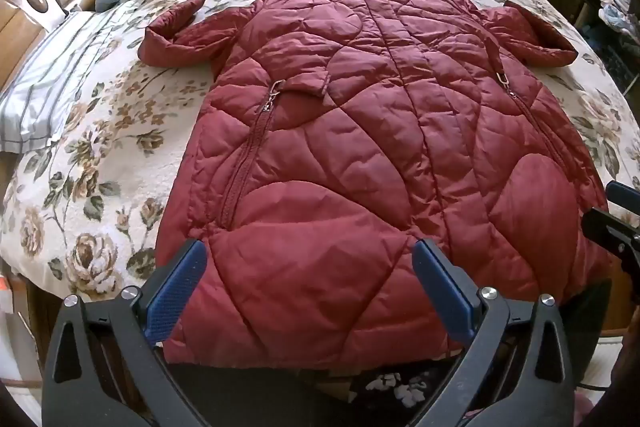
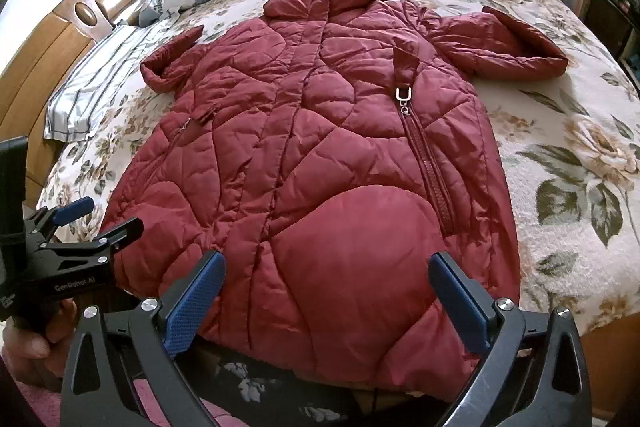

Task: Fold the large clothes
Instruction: 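Move both tools over the hem of the red quilted coat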

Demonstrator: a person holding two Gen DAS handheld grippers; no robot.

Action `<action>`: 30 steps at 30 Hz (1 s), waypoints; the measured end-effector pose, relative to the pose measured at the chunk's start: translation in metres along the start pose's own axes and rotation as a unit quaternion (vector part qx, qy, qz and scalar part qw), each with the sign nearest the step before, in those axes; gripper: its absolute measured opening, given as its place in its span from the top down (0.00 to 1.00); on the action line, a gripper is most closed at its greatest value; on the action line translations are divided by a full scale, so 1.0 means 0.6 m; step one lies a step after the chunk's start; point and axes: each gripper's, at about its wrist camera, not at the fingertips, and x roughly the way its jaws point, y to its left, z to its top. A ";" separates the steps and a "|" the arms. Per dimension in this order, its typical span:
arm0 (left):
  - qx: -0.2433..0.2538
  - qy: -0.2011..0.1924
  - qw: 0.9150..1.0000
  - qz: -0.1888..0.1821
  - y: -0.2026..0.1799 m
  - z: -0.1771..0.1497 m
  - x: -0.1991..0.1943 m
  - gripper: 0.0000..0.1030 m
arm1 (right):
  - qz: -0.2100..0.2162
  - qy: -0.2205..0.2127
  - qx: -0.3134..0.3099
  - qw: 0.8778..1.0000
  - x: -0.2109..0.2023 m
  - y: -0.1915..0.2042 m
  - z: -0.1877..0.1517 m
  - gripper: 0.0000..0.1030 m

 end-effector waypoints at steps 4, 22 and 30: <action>0.000 0.003 1.000 0.000 -0.001 0.000 0.000 0.00 | 0.000 0.000 0.000 1.000 -0.001 -0.002 0.001 0.01; 0.000 0.002 1.000 0.000 0.000 -0.001 0.000 0.00 | 0.002 0.000 0.001 1.000 -0.002 -0.004 0.007 0.01; 0.000 0.002 1.000 0.000 0.000 0.000 0.001 0.00 | 0.003 -0.001 0.001 1.000 -0.002 -0.005 0.011 0.01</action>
